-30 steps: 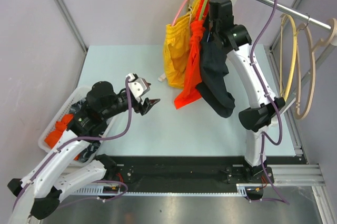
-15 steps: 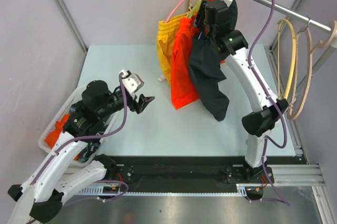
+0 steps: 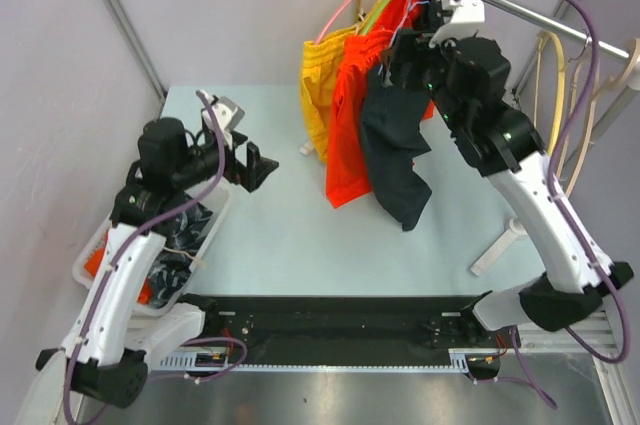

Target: Place the shorts on the hanger

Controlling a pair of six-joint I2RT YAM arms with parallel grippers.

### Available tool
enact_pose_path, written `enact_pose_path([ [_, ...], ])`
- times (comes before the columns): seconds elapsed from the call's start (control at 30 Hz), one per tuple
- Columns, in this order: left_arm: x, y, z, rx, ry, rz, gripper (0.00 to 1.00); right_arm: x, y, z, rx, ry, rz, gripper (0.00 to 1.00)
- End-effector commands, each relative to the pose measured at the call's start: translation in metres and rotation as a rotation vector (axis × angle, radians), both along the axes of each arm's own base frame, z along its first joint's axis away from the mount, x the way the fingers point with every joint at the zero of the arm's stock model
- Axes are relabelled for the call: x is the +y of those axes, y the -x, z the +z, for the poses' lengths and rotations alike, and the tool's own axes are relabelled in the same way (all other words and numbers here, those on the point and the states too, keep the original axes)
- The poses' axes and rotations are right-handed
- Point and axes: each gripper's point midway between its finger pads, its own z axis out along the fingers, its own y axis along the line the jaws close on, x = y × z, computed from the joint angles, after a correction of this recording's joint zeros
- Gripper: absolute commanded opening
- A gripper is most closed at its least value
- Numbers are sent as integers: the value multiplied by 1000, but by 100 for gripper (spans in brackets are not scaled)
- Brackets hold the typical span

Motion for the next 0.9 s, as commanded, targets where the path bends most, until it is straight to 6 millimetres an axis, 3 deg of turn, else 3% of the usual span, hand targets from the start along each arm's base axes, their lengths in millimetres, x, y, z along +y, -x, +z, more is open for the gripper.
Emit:
enact_pose_path([
  [0.0,10,-14,19,106,40,6,100,12,41,6,-103,147,233,92],
  [0.03,14,-13,26,113,18,-2,100,9,59,7,-116,170,280,94],
  [0.07,17,-22,19,153,3,1,100,12,68,1,-114,198,328,99],
  [0.1,24,-23,23,167,-6,15,100,20,80,-19,-88,250,426,100],
  [0.17,28,-25,19,187,-29,0,100,13,99,-28,-76,267,477,100],
  [0.23,35,-28,6,247,-74,9,100,14,113,-62,12,305,561,100],
  [0.27,39,-29,0,267,-96,29,100,7,120,-68,24,309,567,100],
  [0.33,44,-25,-15,316,-131,35,100,8,138,-97,85,358,662,100],
  [0.5,55,4,-59,365,-199,43,100,8,196,-134,112,423,909,100],
  [0.57,58,14,-71,368,-223,37,100,5,199,-152,154,424,908,100],
  [0.6,61,22,-88,402,-244,32,100,1,200,-155,161,428,894,100],
  [0.63,63,30,-89,385,-253,33,100,-1,200,-163,179,433,891,100],
  [0.73,74,43,-112,403,-311,53,100,-3,204,-171,188,439,898,100],
  [0.87,89,57,-125,375,-382,95,100,-4,210,-192,217,446,924,100],
])
